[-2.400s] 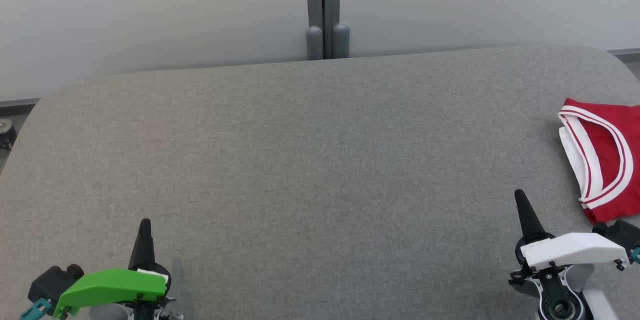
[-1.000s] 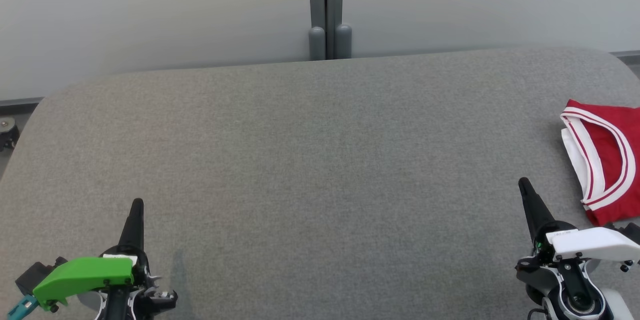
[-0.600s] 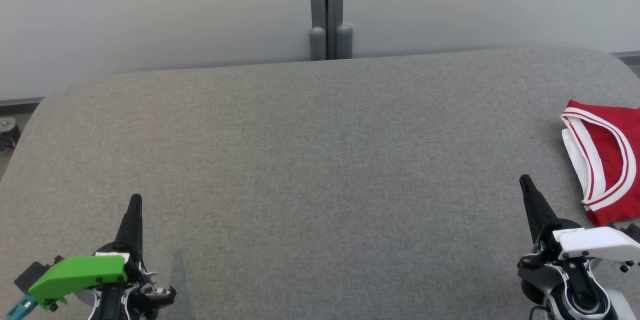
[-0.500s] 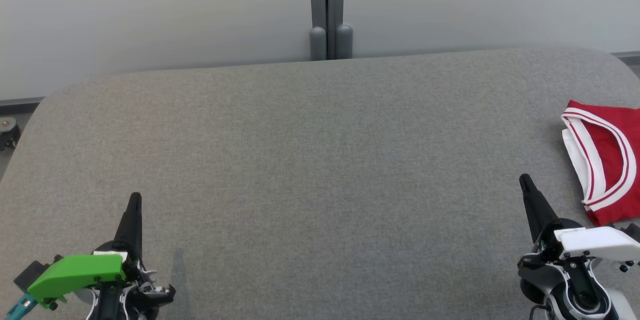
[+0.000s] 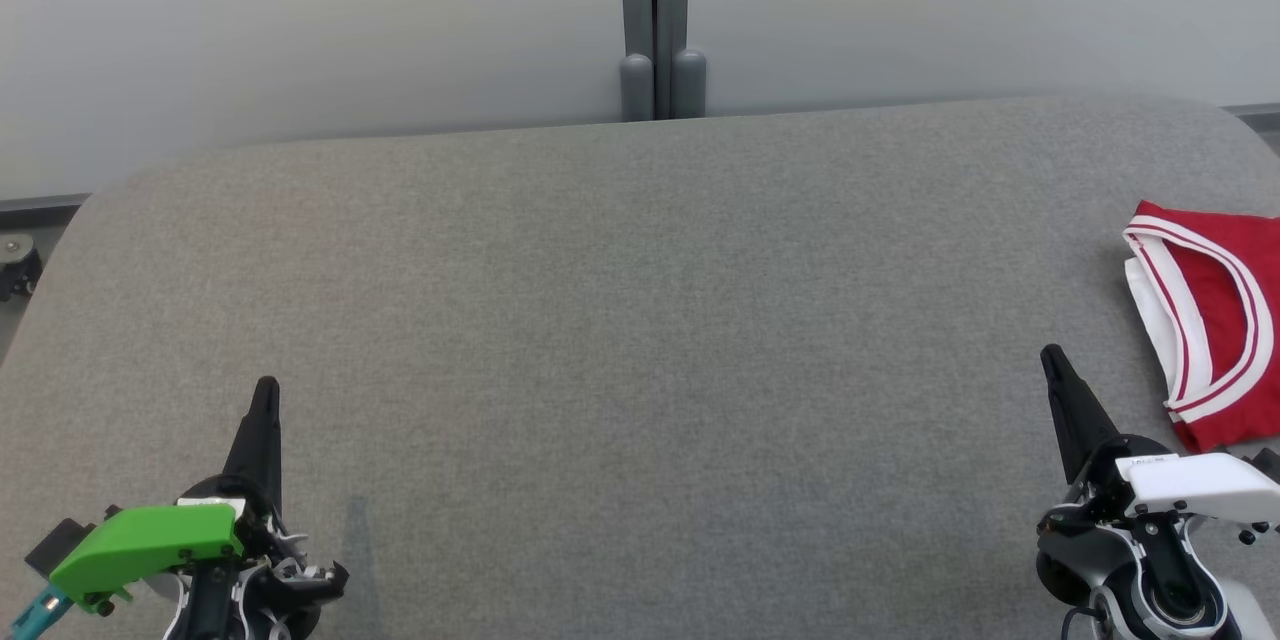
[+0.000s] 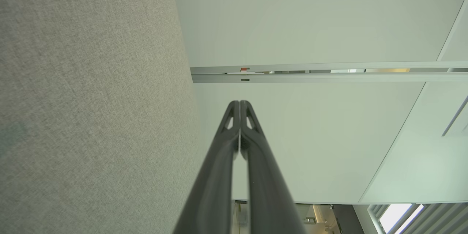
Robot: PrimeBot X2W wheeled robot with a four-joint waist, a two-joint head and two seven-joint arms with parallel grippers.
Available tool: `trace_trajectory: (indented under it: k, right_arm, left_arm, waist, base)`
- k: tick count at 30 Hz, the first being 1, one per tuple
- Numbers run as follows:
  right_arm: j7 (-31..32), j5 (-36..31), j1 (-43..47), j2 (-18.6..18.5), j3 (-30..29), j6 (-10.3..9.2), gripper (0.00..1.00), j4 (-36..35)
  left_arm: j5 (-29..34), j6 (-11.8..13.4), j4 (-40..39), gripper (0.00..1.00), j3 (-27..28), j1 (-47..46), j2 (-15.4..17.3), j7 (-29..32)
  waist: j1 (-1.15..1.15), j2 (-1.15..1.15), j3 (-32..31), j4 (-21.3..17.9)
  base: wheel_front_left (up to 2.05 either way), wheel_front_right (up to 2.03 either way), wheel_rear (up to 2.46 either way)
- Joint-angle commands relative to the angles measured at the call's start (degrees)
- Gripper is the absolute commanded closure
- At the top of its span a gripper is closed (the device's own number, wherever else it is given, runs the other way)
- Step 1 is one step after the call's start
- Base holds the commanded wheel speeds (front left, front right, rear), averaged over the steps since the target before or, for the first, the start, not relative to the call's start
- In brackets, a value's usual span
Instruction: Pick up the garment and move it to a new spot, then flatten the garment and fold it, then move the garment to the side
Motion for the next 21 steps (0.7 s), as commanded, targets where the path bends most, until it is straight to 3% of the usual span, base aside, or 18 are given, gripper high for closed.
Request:
trace_trajectory:
  k: [1,21]
  right_arm:
    - [0.21,0.11,0.77,-0.32,-0.12,-0.02,1.00,-0.20]
    - [0.21,0.11,0.77,-0.32,-0.12,-0.02,1.00,-0.19]
  left_arm:
    - [-0.18,-0.23,-0.22,1.00,0.14,-0.69,0.39,0.21]
    - [-0.19,-0.23,-0.22,1.00,0.13,-0.69,0.40,0.20]
  waist:
    - [0.00,0.00,0.00,0.00]
    - [0.00,0.00,0.00,0.00]
  base:
    - [0.00,0.00,0.00]
    - [0.00,0.00,0.00]
